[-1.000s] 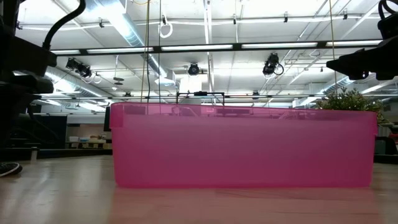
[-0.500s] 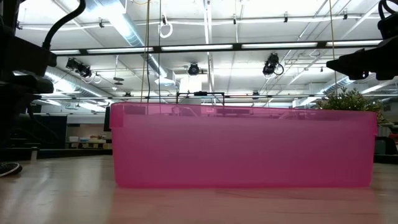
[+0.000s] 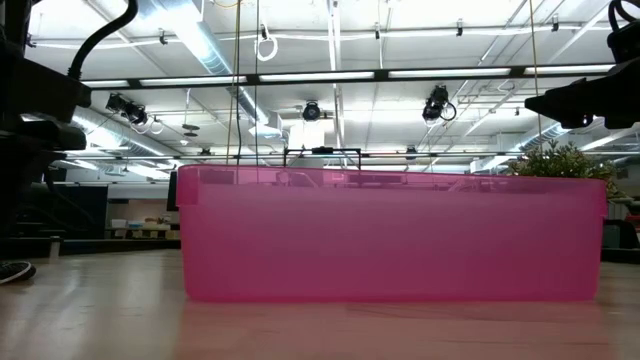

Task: Sort spring keychains
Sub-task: Put the black spring keychain into the red bin

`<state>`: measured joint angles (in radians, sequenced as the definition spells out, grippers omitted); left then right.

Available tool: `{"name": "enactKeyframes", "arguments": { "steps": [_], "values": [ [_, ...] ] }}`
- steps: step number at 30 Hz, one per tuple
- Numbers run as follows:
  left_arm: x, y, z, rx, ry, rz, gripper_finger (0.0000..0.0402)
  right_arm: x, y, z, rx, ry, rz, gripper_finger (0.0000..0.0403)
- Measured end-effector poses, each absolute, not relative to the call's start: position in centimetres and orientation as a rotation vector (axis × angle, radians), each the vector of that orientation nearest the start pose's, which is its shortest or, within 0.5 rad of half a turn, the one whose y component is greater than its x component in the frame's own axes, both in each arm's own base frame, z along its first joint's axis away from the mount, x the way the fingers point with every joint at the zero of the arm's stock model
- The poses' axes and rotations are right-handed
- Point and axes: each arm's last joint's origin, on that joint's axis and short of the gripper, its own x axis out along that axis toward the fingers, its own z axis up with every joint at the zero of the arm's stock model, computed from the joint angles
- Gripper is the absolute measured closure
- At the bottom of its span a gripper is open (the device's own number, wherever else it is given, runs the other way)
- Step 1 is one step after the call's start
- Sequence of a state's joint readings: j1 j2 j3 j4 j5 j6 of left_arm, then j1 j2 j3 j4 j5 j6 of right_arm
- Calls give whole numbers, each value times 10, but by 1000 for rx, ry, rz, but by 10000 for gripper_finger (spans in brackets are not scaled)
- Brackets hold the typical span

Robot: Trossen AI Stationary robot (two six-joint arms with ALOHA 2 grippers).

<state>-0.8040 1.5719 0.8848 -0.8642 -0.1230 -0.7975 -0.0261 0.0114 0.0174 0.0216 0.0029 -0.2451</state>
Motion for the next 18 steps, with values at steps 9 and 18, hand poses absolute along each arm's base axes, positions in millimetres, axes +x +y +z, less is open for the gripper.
{"name": "enactKeyframes", "arguments": {
  "steps": [9,18],
  "values": [
    [176,-177,162,66,1457,58,65,97,-3,171,-245,-24,-32,181],
    [181,-180,163,75,1390,39,65,97,-3,171,-245,-24,-32,181]
  ]
}}
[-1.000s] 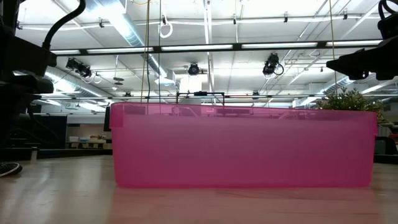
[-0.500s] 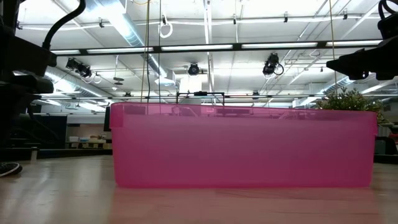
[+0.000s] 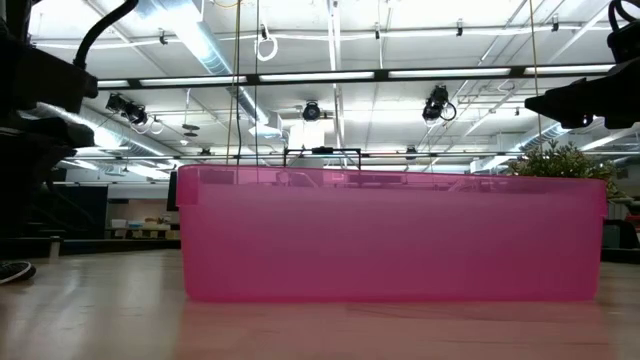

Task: Sort spring keychains
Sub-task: Put the black spring keychain into the red bin

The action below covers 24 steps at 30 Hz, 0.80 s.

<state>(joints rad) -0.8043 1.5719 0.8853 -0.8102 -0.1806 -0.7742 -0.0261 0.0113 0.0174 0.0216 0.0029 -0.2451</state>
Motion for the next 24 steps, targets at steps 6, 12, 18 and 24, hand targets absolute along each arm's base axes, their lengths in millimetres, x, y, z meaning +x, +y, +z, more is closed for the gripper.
{"name": "enactKeyframes", "arguments": {
  "steps": [6,12,18,24],
  "values": [
    [182,-181,163,67,1380,31,65,97,-3,171,-245,-24,-32,181],
    [182,-181,163,68,1379,31,65,97,-3,170,-245,-23,-33,181],
    [182,-181,163,69,1380,30,65,97,-3,171,-245,-24,-32,181],
    [182,-181,163,69,1380,30,65,97,-3,171,-245,-24,-32,181]
  ]
}}
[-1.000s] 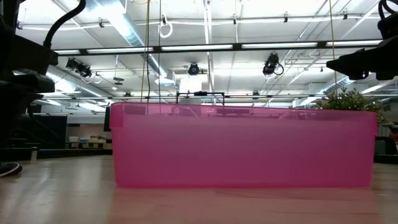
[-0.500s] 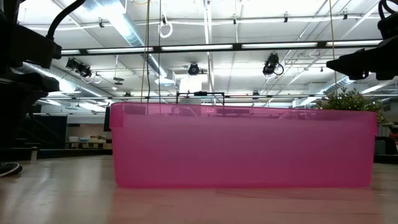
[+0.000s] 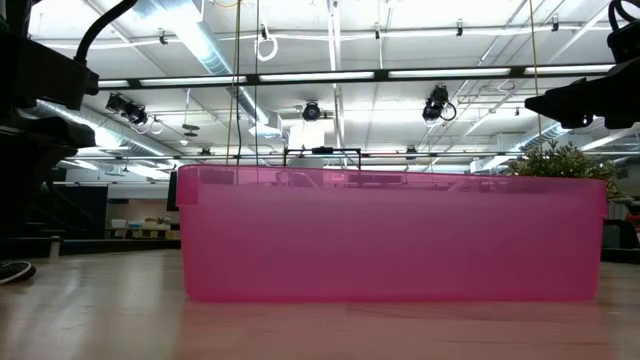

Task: Sort spring keychains
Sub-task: Put the black spring keychain into the red bin

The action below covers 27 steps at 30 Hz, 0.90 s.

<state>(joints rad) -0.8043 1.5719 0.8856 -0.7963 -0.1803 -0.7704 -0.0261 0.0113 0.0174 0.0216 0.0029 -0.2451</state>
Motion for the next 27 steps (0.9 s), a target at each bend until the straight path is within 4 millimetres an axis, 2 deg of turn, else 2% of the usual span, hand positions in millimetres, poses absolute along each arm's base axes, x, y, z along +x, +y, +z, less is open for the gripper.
{"name": "enactKeyframes", "arguments": {
  "steps": [16,27],
  "values": [
    [182,-181,163,70,1378,32,65,97,-3,171,-245,-24,-32,181],
    [187,-182,152,95,1396,36,65,97,-3,171,-245,-24,-33,181]
  ]
}}
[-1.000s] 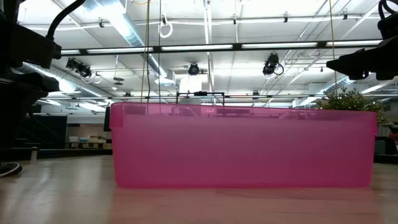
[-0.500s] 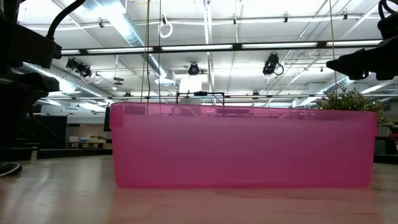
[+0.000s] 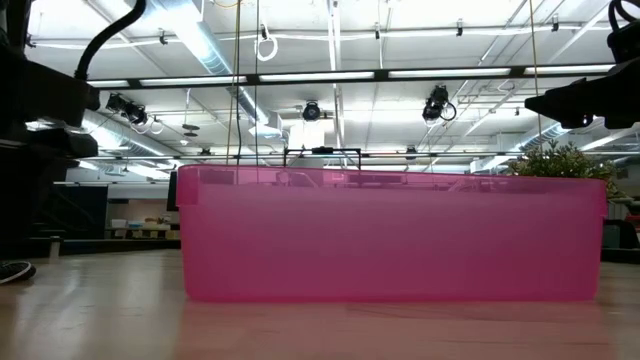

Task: Sort spring keychains
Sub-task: Put the black spring keychain into the red bin

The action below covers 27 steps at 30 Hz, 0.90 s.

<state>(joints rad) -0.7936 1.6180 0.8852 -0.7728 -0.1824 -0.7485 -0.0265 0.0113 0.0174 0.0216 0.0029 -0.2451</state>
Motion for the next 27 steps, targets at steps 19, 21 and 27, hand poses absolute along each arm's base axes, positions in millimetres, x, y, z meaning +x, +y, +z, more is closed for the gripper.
{"name": "enactKeyframes", "arguments": {
  "steps": [19,21,27],
  "values": [
    [186,-180,145,77,1390,28,65,97,-3,170,-245,-23,-32,181],
    [185,-178,143,72,1394,31,65,97,-3,171,-245,-24,-33,181],
    [185,-177,141,60,1385,25,65,97,-3,171,-245,-24,-32,181]
  ]
}}
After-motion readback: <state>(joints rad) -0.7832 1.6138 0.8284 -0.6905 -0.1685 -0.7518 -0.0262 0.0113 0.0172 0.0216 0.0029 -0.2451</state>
